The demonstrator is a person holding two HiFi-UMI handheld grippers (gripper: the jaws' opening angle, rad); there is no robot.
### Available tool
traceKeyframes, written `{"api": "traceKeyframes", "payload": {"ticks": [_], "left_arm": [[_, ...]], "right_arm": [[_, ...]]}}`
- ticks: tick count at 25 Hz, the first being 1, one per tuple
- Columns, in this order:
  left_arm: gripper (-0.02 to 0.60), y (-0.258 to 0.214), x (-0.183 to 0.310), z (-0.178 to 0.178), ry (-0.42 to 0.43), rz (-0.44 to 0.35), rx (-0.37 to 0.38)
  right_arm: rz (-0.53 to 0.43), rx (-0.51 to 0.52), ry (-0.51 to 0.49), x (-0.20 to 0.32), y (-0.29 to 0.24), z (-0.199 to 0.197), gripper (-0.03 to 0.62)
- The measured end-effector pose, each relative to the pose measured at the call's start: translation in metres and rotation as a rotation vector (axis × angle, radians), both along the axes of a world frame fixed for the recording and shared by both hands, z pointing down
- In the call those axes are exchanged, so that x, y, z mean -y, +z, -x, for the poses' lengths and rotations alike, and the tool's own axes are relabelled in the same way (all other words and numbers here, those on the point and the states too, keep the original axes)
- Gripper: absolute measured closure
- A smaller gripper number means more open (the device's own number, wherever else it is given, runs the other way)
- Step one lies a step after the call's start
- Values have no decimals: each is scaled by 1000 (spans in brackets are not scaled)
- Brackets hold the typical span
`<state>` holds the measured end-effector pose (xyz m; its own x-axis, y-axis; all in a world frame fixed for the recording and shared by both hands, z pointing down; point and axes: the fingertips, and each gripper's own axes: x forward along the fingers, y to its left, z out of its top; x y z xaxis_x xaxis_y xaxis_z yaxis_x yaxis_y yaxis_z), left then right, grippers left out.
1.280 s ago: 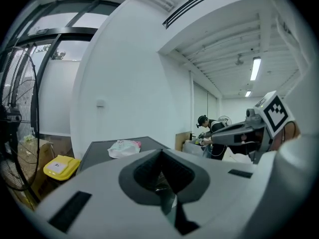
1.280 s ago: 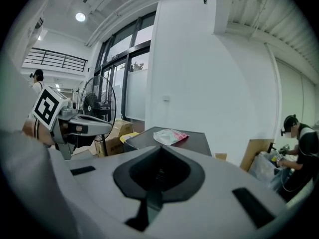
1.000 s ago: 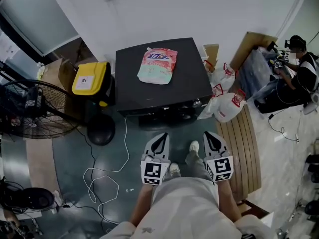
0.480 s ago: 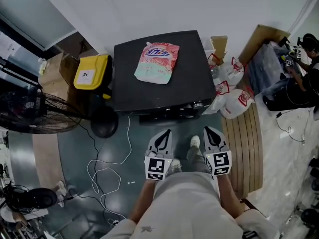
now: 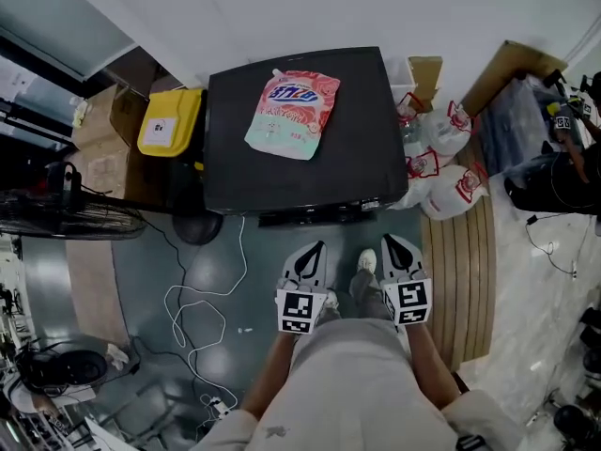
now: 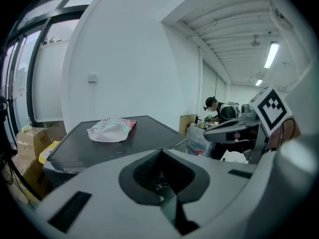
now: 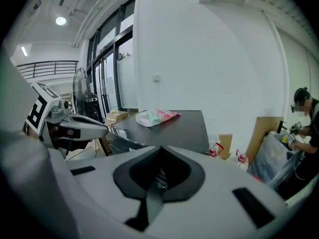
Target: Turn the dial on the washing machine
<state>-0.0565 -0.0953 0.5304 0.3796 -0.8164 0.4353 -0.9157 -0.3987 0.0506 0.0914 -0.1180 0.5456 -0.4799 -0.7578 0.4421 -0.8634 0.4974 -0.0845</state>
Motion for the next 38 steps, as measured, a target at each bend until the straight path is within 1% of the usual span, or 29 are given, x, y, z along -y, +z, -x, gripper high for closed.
{"api": "traceKeyframes", "payload": {"ticks": [6,12,16,17,22,29,32,38], "left_arm": [[569,19,20,-12,-30,53,28],[569,38,30,-23,-80,93,56],[569,46,34,-32,-89,114,69],[569,48,35,-35,-87,118,72],[569,54,35,-42,-59,133,69],[569,62,43,-34,-22,126,37],[569,68,44,-34,12,129,28],[569,75,39,-30,56,136,8]], "right_arm": [[51,5,-15,23,26,-7,582],[81,-9,-48,39,57,-2,557],[111,-24,-60,43,79,3,496],[118,-30,-59,44,85,3,477],[148,-45,-39,48,102,5,431],[177,-58,5,59,119,15,382],[190,-69,35,62,131,16,372],[225,-74,105,72,149,18,313]]}}
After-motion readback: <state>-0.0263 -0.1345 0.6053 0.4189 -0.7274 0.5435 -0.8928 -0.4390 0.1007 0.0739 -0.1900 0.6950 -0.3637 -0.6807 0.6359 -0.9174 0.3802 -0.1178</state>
